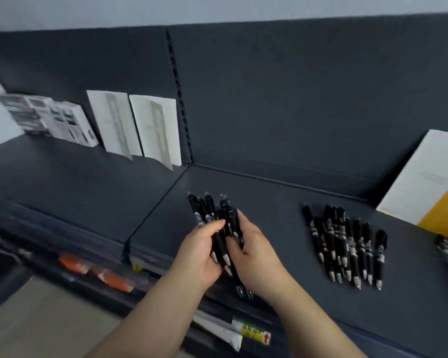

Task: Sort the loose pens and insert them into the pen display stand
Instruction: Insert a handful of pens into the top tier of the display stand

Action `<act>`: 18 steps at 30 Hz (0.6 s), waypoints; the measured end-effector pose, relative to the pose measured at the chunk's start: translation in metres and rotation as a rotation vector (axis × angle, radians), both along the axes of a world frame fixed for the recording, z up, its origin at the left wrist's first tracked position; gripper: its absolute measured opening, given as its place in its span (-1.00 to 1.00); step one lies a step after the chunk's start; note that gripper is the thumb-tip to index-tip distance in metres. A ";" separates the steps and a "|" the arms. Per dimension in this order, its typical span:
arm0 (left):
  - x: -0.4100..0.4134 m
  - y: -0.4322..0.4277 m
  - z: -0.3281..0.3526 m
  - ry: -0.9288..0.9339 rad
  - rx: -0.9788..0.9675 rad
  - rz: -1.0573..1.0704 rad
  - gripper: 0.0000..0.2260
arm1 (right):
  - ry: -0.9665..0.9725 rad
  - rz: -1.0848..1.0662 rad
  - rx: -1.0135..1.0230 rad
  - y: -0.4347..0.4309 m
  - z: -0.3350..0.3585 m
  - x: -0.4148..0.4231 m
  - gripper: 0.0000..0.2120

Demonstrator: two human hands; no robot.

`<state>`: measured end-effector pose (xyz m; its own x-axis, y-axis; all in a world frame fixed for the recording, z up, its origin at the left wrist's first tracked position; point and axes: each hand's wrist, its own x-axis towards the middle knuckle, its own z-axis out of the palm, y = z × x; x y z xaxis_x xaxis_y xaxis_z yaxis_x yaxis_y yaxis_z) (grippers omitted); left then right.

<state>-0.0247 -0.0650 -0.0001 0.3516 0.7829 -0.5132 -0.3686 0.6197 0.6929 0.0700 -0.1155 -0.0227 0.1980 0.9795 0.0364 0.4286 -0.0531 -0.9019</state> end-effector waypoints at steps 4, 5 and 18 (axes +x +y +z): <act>-0.052 0.007 -0.002 -0.009 0.037 0.101 -0.75 | -0.024 0.150 0.018 0.017 0.008 -0.044 -0.47; -0.065 0.009 -0.002 -0.024 0.051 0.113 -0.75 | -0.020 0.183 0.038 0.020 0.013 -0.055 -0.50; -0.311 0.074 0.015 -0.105 0.124 0.154 -0.68 | -0.070 0.383 0.203 0.116 0.047 -0.299 -0.69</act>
<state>-0.3354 0.0088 0.0151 0.2697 0.8863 -0.3764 -0.5262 0.4631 0.7132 -0.2286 0.0009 0.0245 -0.1877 0.9533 0.2365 0.4433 0.2971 -0.8457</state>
